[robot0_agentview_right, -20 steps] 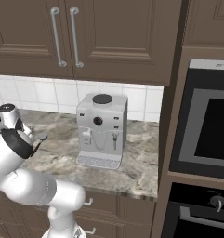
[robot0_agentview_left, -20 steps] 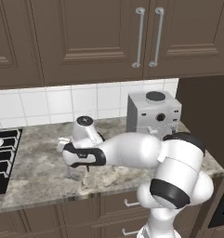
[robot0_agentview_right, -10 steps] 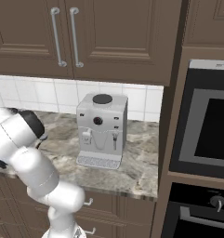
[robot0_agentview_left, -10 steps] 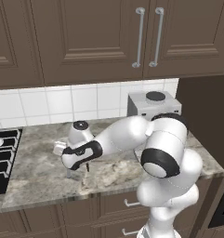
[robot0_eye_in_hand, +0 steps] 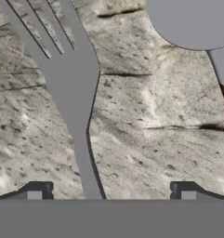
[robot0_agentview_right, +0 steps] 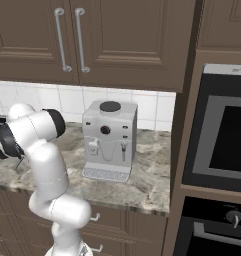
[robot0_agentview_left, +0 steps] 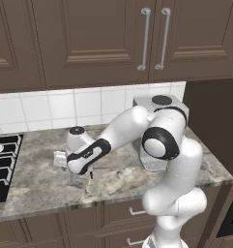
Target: Take the fork and place it on the left side of the plate. Then take the spoon and place it on the right side of the plate. Make sure they're directly next to the plate.
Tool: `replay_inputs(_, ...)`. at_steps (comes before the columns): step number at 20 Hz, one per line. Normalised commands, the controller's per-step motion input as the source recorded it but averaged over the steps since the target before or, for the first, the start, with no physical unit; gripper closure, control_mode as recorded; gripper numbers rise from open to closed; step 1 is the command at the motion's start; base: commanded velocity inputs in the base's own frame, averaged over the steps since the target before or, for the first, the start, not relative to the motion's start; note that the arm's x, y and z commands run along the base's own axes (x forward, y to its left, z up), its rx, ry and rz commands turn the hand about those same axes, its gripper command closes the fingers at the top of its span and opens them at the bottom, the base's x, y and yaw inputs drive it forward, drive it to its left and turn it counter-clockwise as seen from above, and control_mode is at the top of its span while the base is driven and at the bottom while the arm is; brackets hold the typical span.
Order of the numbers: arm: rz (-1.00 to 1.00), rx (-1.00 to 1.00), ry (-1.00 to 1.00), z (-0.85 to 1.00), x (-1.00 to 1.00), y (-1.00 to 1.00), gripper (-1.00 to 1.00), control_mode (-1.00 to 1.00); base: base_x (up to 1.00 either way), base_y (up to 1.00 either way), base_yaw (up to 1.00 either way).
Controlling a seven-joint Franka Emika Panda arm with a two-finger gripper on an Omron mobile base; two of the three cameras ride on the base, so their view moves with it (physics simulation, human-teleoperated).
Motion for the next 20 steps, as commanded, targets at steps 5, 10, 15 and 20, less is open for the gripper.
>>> replay_inputs(5,0.03,-0.17,-0.04,-0.29,0.15,0.03,-1.0,-1.0,0.0,0.0,0.0)
replay_inputs(10,0.02,-0.03,-0.15,-0.09,0.24,0.06,-1.0,-1.0,0.0,0.0,0.0)
replay_inputs(15,0.03,0.02,-0.13,-0.25,0.09,-0.11,-1.0,-1.0,0.0,0.0,0.0)
replay_inputs(20,0.08,0.2,-0.13,-0.52,-0.12,-0.39,1.0,-1.0,0.0,0.0,0.0)
